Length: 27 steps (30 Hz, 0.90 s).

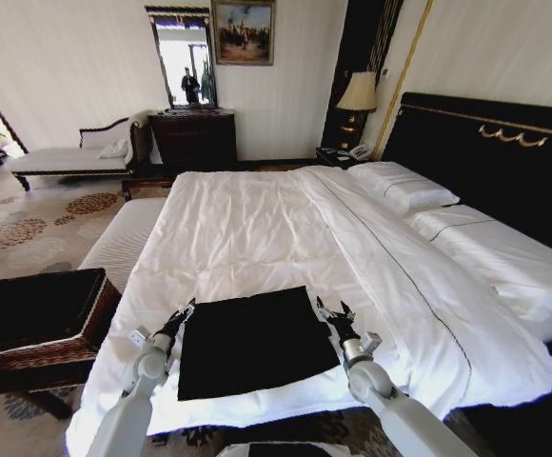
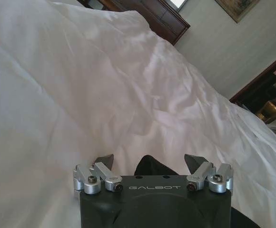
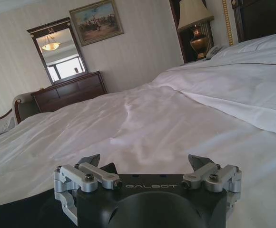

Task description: Fold the clothes on the bed and place them into the basket.

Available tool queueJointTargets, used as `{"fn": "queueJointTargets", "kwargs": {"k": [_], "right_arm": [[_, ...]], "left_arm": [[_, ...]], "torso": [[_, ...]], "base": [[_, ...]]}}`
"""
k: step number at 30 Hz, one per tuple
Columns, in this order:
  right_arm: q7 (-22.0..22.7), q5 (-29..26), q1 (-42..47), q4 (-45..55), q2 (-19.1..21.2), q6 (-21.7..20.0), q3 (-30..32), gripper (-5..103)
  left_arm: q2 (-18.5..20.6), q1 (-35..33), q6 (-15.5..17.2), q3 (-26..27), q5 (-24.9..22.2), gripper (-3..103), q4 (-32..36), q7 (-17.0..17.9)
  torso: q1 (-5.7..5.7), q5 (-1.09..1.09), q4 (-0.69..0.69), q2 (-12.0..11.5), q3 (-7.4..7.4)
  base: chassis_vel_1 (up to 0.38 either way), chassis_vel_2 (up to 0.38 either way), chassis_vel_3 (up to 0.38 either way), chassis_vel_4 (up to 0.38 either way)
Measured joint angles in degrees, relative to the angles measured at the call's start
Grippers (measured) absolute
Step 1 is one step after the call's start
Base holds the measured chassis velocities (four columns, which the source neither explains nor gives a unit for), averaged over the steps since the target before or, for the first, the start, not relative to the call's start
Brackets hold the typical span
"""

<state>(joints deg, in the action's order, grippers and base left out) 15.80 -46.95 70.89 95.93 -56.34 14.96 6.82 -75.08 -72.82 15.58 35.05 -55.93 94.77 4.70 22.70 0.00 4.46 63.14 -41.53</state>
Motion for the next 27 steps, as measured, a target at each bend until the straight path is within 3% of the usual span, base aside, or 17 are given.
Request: {"fn": "queueJointTargets", "kwargs": {"k": [4,8,10,17,19,23,27], "right_arm": [[0.05,0.04,-0.70,-0.86,-0.30,-0.11,-0.36,100],[0.08,-0.06,-2.15,-1.99,-0.51,-0.22,-0.64,100],[0.08,-0.11,-2.36,-2.13,-0.53,-0.22,-0.65,100],[0.02,-1.06,-5.15,-5.17,-0.74,-0.35,-0.69,100],[0.01,-1.14,-5.30,-5.42,-0.74,-0.37,-0.69,100],[-0.35,-1.86,-6.05,-6.87,-0.80,-0.43,-0.70,100],[-2.90,-4.24,-7.19,-8.40,-0.90,-0.38,-0.93,100]], "left_arm": [[-0.58,0.05,-0.04,0.03,-0.04,70,-0.23,-0.03],[-0.78,-0.43,-0.05,0.13,-0.11,49,-0.24,-0.12],[-0.80,-0.44,-0.05,0.14,-0.13,49,-0.25,-0.13],[-2.14,-0.15,0.10,0.45,-0.95,16,-0.81,-0.13],[-2.30,-0.14,0.10,0.46,-0.96,16,-0.89,-0.13],[-2.79,-0.07,0.11,0.64,-1.07,1,-0.98,-0.13],[-2.82,-0.03,0.07,1.13,-1.72,1,-0.37,-0.13]], "torso": [[0.00,0.00,0.01,0.00,0.00],[-0.01,0.00,0.00,0.01,0.00],[-0.01,0.00,0.00,0.01,0.00],[-0.01,0.00,0.00,0.01,0.00],[-0.01,0.00,0.00,0.01,0.00],[-0.01,0.00,0.01,0.01,0.00],[-0.01,0.00,0.01,0.01,0.00]], "base": [[0.000,0.000,0.000,0.000],[0.000,0.000,0.000,0.000],[0.000,0.000,0.000,0.000],[0.000,0.000,0.000,0.000],[0.000,0.000,0.000,0.000],[0.000,0.000,0.000,0.000],[0.000,0.000,0.000,0.000]]}}
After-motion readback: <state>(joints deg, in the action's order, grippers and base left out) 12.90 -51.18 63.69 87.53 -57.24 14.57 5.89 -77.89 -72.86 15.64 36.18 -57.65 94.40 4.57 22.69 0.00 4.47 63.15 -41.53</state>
